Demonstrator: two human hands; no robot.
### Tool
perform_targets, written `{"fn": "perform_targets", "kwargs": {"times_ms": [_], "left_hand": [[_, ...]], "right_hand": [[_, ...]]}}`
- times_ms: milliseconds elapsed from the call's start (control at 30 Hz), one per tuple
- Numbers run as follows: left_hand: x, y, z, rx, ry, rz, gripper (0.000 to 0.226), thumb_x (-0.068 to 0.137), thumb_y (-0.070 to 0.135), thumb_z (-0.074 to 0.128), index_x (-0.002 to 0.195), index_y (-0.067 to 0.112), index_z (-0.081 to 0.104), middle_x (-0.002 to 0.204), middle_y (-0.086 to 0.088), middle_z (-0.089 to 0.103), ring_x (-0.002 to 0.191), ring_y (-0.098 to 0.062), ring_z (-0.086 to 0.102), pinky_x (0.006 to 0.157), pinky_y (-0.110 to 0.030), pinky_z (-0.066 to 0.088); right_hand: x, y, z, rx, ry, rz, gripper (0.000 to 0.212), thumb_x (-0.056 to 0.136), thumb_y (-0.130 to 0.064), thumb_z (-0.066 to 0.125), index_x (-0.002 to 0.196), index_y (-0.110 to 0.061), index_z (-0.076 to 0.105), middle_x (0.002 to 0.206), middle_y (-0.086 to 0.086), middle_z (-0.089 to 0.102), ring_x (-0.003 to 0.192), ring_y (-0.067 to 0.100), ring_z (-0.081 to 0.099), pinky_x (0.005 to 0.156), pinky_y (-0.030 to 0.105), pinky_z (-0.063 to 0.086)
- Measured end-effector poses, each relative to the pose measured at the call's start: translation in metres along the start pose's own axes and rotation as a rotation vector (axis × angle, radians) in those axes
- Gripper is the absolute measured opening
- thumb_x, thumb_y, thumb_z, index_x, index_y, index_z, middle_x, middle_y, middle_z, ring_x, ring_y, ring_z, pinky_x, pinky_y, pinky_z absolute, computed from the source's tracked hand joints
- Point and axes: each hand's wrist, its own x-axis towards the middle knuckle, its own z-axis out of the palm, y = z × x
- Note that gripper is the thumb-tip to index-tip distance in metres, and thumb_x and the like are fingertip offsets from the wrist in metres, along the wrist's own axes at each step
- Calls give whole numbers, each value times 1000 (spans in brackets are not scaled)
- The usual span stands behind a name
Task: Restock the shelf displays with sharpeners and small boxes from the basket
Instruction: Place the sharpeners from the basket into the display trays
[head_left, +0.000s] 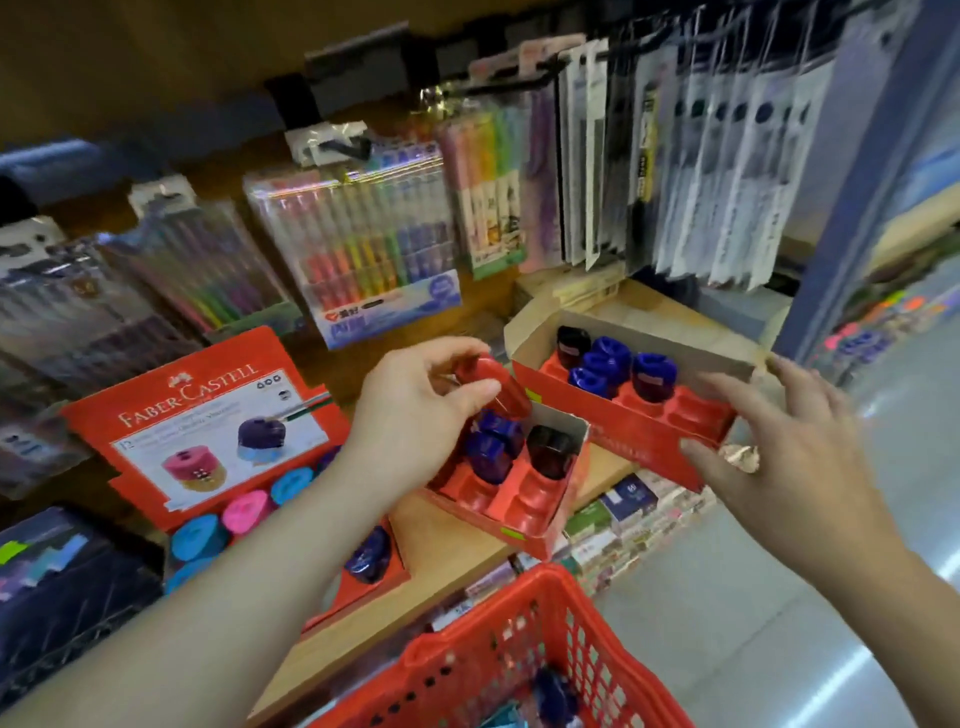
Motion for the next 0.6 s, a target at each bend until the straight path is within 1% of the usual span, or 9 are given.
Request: {"fn": "perform_targets", "kwargs": {"times_ms": [67,133,200,300,333,400,467,533,600], "left_hand": [[4,-1,5,33,-10,5,22,82,22,73,99,35,69,88,18,68,82,-6,65,81,-24,49],[2,-3,6,60,-28,18,23,82,21,73,96,39,68,92,18,68,88,-6,64,87,-29,50],[-5,-5,5,43,-50,22,24,82,19,73,93,39,68,92,17,69,87,-6,65,86,-33,53],[-26,-12,-1,17,-71,14,27,81,15,74,95,38,70,89,14,71,81,-10,65,80,-32,55],[-32,-17,-4,27,-60,5,29,80,15,75,94,40,69,88,16,70,79,-11,65,78,-29,54],[-40,-30,-9,49,-20,-27,34,80,13,75,92,44,68,88,20,70,81,-10,64,75,-20,51],[-44,-44,-15,23,24,-87,34,81,12,74,94,43,68,91,17,71,81,-4,65,72,-11,48],[-46,-52,-20,-27,43,-125,33,81,9,73,97,38,69,97,11,72,83,2,65,74,-7,47],[-48,-54,-22,-41,35,-114,33,82,8,72,100,35,69,100,10,71,90,3,64,79,-7,47]], "right_hand": [[-2,5,11,110,-95,64,56,80,-45,69,133,-34,56,156,16,27,141,39,29,110,56,34],[-7,5,21,168,-49,45,46,82,-34,72,127,-30,63,158,12,24,136,39,38,105,55,40],[-10,1,29,201,7,7,42,81,-31,74,121,-26,67,155,11,29,125,39,49,98,55,47],[-12,-8,35,248,14,0,51,78,-38,75,126,-26,62,153,7,30,122,35,49,94,54,49],[-14,-11,37,216,32,-17,56,78,-40,75,130,-26,59,151,8,32,122,36,47,95,55,48],[-20,-17,35,111,129,-68,62,76,-45,73,132,-22,56,144,15,40,121,42,42,95,61,43],[-26,-25,29,80,241,-125,59,76,-44,70,128,-18,60,138,17,45,120,44,40,93,62,39],[-31,-36,27,147,275,-214,52,78,-39,70,123,-15,63,130,15,51,112,37,46,89,50,41],[-36,-48,32,275,154,-279,51,80,-41,67,123,-15,62,126,9,53,109,28,51,90,36,42]]}}
